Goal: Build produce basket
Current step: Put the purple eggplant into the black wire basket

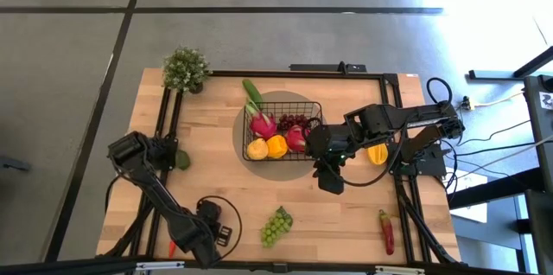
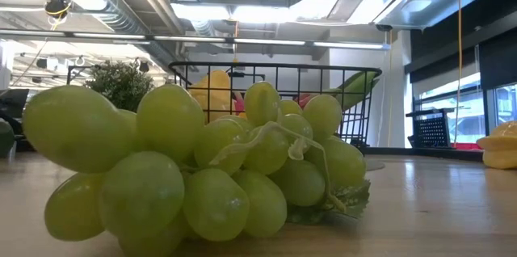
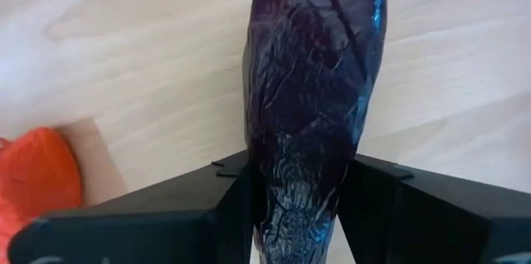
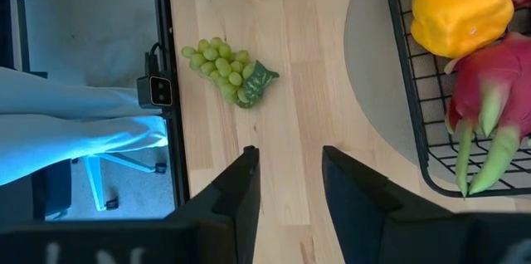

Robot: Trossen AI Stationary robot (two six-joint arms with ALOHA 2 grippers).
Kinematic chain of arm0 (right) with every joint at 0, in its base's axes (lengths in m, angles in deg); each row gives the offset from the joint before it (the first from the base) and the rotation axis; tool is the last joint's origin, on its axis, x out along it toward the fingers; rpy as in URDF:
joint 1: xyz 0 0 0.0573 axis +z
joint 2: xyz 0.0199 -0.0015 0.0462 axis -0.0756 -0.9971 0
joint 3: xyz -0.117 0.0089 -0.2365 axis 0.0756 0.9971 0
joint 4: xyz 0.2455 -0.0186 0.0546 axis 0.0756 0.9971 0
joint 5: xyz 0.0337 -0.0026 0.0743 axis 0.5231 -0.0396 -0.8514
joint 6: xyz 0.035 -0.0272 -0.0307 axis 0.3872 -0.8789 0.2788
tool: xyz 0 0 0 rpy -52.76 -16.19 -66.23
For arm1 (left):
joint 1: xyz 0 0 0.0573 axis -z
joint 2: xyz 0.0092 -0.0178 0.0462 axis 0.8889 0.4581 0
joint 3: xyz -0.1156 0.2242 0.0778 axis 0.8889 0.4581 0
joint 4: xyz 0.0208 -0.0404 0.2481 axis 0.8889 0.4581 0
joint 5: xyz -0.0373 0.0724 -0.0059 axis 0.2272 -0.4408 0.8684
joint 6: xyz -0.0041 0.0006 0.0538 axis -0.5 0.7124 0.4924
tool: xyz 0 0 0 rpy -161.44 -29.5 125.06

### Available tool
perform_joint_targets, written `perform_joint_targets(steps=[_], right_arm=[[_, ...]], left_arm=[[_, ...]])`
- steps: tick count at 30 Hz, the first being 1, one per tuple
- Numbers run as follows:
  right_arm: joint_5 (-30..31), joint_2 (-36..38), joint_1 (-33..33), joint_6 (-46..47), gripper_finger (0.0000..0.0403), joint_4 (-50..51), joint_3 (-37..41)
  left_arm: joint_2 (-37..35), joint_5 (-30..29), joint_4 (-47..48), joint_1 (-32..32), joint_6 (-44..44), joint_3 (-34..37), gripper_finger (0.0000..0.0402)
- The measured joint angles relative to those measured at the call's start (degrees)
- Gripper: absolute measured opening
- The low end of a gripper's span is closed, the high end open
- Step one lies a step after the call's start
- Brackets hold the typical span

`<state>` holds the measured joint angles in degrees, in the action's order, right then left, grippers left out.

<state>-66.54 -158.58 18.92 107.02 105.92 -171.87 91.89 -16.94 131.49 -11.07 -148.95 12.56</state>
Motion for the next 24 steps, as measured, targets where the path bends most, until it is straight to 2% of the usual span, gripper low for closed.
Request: perform_joint_targets(steps=[4,11,16,21,24], right_arm=[[0.0,0.0,0.0,0.0,0.0122,0.0,0.0],[0.0,0.0,0.0,0.1,0.0122,-0.1,0.0],[0.0,0.0,0.0,0.1,0.0122,-0.3,0.0],[0.0,0.0,0.0,0.0,0.0122,-0.5,0.0],[0.2,0.0,0.0,-4.9,0.0122,-1.8,0.0]], left_arm=[[-2.4,-1.4,0.3,-0.5,2.9,0.0,0.0103],[-10.0,-8.5,1.1,-2.8,12.8,0.0,0.0103],[-15.9,-15.6,1.4,-6.0,22.8,0.0,0.0103],[-21.6,-20.3,1.3,-11.1,34.5,0.0,0.0103],[-24.2,-22.4,-0.4,-15.0,42.5,0.0,0.0103]])
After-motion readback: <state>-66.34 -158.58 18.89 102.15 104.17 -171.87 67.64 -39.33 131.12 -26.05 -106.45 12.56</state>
